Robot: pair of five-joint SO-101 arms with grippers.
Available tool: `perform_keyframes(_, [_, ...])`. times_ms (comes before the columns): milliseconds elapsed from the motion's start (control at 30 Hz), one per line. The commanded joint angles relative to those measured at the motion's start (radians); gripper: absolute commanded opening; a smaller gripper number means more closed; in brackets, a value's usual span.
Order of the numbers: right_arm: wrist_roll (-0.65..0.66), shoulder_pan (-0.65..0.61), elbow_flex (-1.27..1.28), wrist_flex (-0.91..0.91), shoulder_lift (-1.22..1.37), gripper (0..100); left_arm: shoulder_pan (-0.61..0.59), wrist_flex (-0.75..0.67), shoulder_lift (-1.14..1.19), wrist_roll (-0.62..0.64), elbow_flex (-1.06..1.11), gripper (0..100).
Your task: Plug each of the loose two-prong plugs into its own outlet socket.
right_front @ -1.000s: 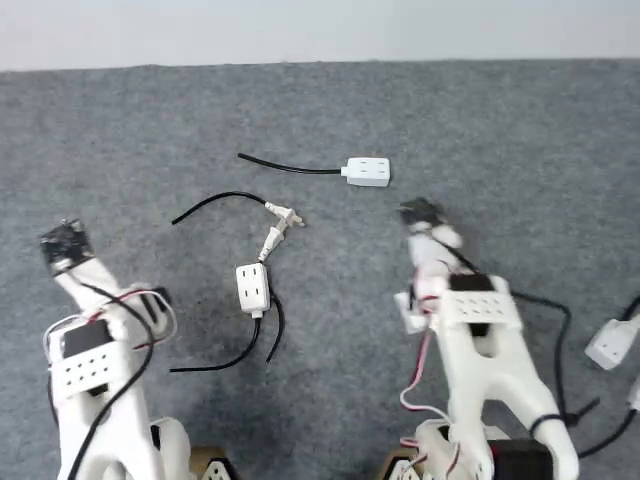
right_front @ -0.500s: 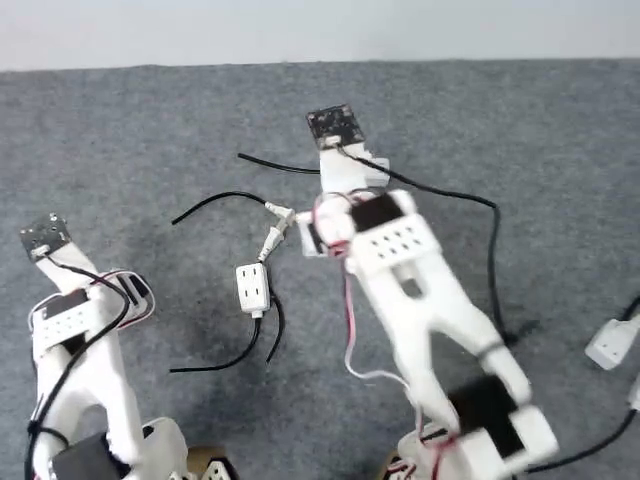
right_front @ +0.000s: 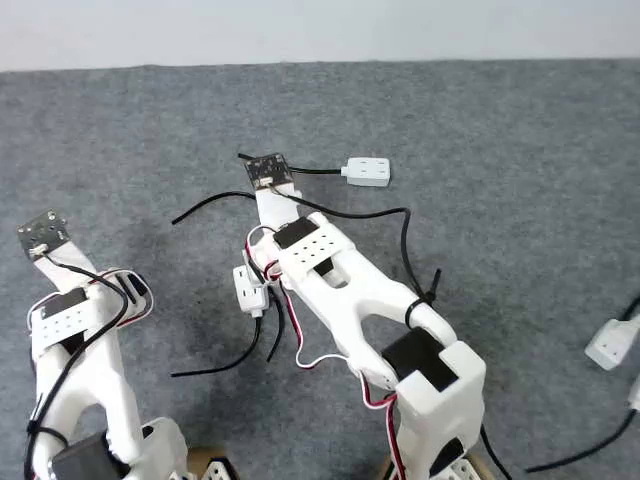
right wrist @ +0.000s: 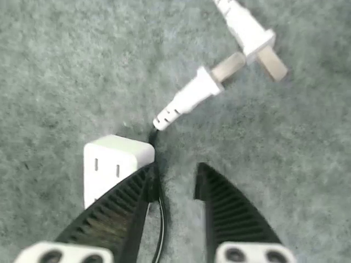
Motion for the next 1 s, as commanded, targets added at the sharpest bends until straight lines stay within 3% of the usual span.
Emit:
perform_keyframes(0, [0.012,-0.019,-0.063,0.058,-0.008,14.3,0.005,0.002,-0.008,-0.009,-0.051,23])
perform_keyframes(400, [0.02,-0.11,-0.037,0.202,-0.021,14.4,0.005,0.002,-0.008,-0.009,-0.051,23])
perform_keyframes(567, [0.101,-0.105,-0.035,0.217,0.042,13.9,0.005,0.002,-0.008,-0.009,-0.05,23])
perform_keyframes(700, [0.107,-0.105,-0.043,0.222,0.038,0.0,0.005,0.002,-0.008,-0.009,-0.05,23])
perform_keyframes(967, [0.13,-0.036,-0.043,0.321,-0.088,0.8,0.005,0.002,-0.006,-0.009,-0.051,23])
